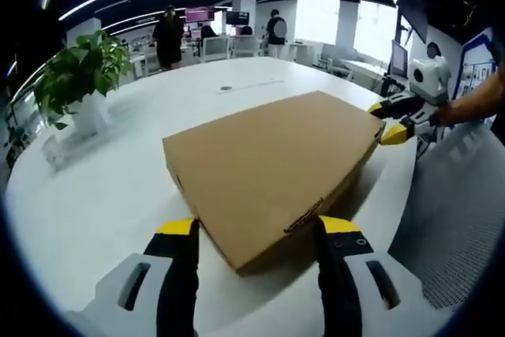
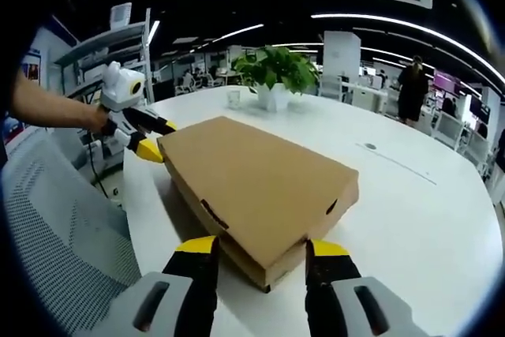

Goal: Operate the shoe box by opening the lid, removing the specified soft item, and placing it in the target area until the item is outside and the box remains undamaged.

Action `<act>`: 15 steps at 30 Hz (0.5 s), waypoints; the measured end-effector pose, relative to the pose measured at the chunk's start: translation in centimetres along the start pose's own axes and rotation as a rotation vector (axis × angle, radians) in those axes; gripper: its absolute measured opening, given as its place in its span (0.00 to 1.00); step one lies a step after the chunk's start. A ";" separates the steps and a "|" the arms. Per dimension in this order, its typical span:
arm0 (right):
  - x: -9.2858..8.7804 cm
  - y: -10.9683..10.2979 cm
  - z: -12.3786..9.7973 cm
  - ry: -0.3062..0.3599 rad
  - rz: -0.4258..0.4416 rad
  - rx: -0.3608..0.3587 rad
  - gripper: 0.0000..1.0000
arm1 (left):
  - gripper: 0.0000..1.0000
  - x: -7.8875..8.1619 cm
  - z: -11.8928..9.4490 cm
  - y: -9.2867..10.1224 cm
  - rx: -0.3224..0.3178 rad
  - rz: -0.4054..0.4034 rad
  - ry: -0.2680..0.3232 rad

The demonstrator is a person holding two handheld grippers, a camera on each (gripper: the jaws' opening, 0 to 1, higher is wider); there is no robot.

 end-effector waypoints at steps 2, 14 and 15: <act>0.1 0.0 -0.1 0.002 0.001 0.003 0.41 | 0.62 0.2 -0.1 0.1 0.000 -0.002 0.003; 1.5 0.0 -1.2 0.047 0.022 0.021 0.43 | 0.65 1.3 -1.0 0.5 0.004 -0.010 0.025; 1.6 0.0 -1.4 0.052 0.022 0.022 0.43 | 0.65 1.4 -1.1 0.5 0.003 -0.010 0.026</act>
Point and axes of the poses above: the point that each gripper's makers call its tool centre point, and the gripper's own axes: z roughly forward along the fingers, y roughly to its right, x roughly out of its top, the point moved 5 cm from there along -z, roughly backward along the fingers, and after that the axes turned 5 degrees about -z, right-handed, at the moved point
